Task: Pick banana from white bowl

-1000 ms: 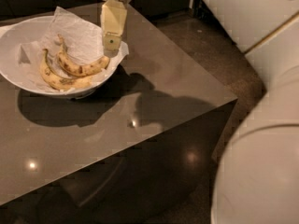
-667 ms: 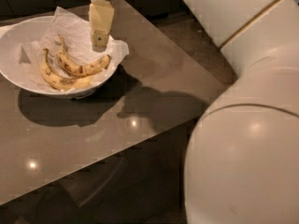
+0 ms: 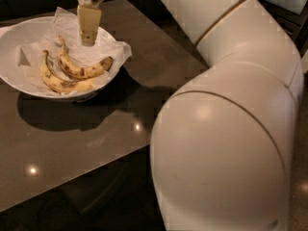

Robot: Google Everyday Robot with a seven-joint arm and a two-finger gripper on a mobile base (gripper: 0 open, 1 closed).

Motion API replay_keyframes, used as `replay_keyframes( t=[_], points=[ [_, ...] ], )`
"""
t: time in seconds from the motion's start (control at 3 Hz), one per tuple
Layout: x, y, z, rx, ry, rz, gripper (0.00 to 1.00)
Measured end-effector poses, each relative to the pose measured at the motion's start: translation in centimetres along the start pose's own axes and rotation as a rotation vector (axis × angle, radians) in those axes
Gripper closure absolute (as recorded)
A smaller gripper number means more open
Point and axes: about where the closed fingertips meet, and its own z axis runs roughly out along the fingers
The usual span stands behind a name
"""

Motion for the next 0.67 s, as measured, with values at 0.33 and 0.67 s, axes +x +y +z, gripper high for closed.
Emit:
replay_keyframes(
  t=[0.33,0.67],
  points=[
    [0.3,-1.4,2.1,-0.020,0.007,0.029,0.41],
    [0.9,-2.5,4.4,-0.046,0.013,0.058,0.41]
  ],
)
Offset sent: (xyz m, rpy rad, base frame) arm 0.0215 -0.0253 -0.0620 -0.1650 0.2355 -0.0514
